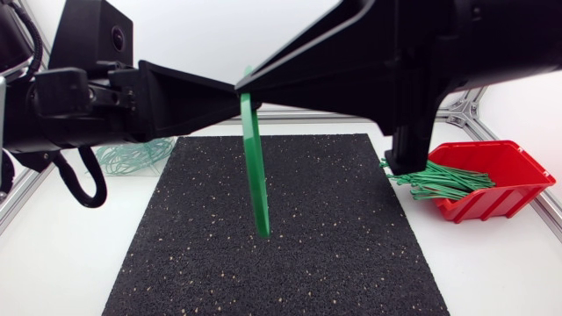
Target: Take a green cable tie from the red box, thread the tail through the head to close it, then place it in the transparent bin on the left.
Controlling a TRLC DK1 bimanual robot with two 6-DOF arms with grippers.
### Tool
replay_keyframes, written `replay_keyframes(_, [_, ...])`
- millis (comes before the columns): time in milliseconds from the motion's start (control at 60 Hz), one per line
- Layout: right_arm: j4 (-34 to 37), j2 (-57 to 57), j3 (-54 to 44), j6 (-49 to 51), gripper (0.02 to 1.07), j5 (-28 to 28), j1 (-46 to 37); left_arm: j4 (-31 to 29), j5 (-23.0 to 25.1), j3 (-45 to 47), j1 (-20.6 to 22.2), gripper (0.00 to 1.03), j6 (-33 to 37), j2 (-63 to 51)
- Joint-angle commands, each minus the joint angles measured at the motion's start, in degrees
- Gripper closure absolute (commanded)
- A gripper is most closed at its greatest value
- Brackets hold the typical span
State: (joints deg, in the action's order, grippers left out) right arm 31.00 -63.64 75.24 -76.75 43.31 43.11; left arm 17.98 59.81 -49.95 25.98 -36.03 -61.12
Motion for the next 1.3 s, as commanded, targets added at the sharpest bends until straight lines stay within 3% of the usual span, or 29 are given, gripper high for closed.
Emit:
replay_keyframes(0, [-1.1, 0.3, -1.5, -2.3, 1.02, 0.1, -0.1, 0.9, -1.1, 0.7, 0.8, 1.0, -0.9, 0.6])
replay_keyframes(1283, [-4.7, -0.3, -4.1, -4.7, 1.02, 0.1, -3.2, 0.3, -2.2, 0.9, 1.3, 1.0, 0.3, 1.9])
